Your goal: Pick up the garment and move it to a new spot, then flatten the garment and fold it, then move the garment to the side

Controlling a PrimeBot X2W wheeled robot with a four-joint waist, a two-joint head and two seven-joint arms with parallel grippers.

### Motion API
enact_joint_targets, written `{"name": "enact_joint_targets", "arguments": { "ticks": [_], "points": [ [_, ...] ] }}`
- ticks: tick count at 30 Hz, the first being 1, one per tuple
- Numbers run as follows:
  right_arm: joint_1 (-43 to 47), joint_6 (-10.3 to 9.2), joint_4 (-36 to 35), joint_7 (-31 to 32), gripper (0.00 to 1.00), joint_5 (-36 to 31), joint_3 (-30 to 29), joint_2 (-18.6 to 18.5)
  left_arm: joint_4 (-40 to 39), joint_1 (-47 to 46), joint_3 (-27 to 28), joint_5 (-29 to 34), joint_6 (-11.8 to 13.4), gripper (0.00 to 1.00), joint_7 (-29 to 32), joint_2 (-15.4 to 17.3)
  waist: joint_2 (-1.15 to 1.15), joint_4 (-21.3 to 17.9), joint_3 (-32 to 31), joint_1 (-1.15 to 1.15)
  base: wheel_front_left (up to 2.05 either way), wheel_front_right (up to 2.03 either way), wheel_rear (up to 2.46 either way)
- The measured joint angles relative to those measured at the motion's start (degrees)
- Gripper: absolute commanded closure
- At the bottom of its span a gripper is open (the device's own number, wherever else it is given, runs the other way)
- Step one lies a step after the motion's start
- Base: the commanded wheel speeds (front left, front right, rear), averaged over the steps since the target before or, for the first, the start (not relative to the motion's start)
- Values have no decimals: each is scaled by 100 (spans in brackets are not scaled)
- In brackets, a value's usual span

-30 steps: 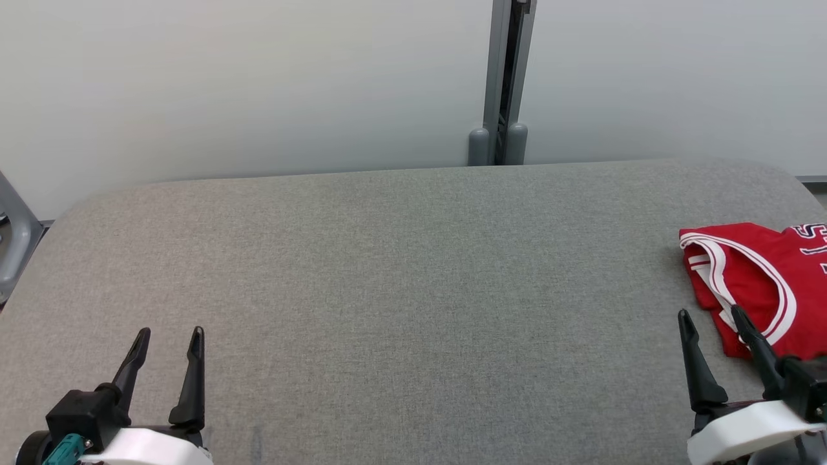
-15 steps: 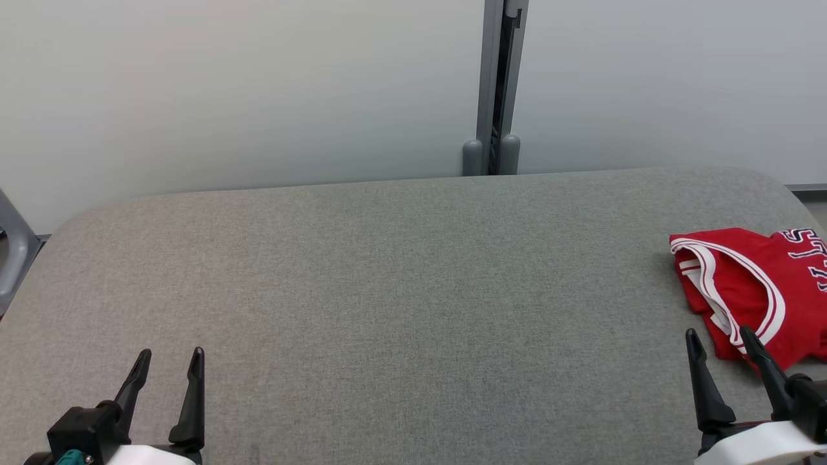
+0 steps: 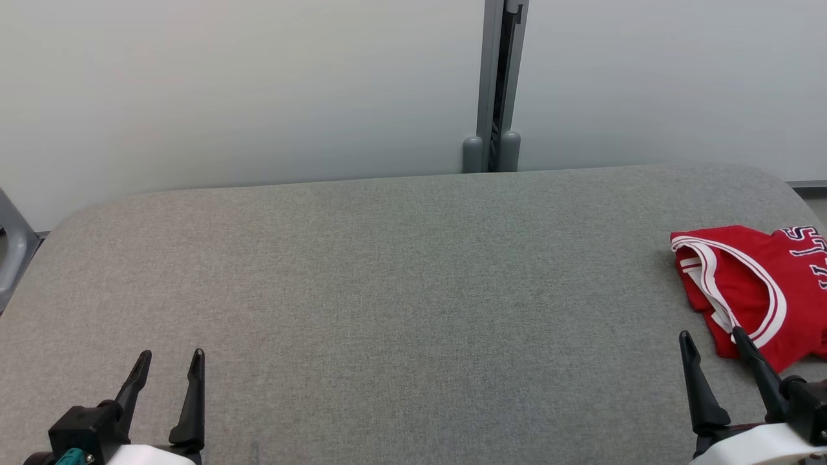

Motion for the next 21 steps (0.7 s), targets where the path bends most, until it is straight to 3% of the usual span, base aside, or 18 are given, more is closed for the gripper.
{"name": "enact_joint_targets", "arguments": {
  "ticks": [21],
  "points": [
    [-7, 0, 34, -52, 0, 1, -45, 43, -22, -5, -13, -99, 32, 0, 19, 64, 0, 1, 56, 0, 0, 0, 0]
  ]
}}
